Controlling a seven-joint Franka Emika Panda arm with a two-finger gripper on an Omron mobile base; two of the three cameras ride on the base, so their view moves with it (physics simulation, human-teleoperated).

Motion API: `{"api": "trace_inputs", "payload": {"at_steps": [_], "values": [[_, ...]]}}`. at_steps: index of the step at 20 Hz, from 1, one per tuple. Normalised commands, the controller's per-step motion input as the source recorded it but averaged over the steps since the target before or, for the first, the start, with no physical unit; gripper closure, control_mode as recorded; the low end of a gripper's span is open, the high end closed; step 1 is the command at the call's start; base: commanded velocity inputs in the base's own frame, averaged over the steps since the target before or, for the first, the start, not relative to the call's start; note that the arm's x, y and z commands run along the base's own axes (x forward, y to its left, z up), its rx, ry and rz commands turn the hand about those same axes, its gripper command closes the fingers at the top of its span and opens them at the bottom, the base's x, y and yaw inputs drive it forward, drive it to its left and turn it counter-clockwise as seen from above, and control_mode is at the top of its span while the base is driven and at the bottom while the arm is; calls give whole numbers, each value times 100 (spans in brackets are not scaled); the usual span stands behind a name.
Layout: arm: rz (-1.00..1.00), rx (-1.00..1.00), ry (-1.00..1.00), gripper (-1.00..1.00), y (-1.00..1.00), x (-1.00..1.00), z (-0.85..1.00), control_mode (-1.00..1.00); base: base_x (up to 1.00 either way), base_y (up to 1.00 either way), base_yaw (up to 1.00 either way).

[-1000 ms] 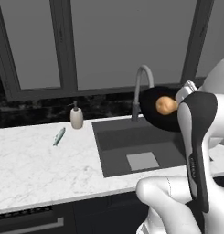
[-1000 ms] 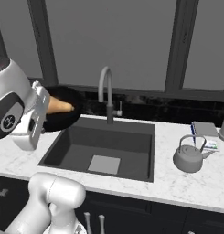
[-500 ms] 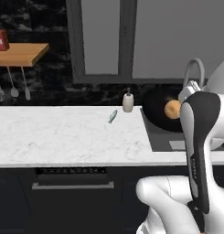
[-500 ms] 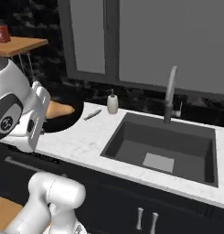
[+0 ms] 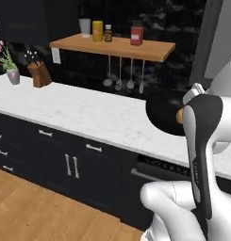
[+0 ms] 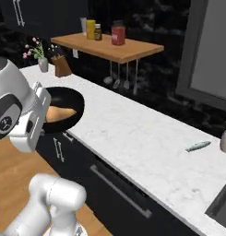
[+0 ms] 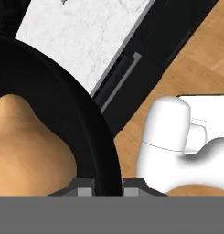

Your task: Pick the squash from the sink and place it in the bowl. Then pick the bowl and place it in the microwave. Then close the microwave door and press the start button.

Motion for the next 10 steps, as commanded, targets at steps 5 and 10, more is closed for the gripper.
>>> {"api": "trace_inputs", "payload": {"at_steps": [5, 10], "values": [[0, 0, 0, 100, 0, 0, 0, 100, 0, 100, 72], [0, 0, 0, 100, 0, 0, 0, 100, 0, 87, 81]]}}
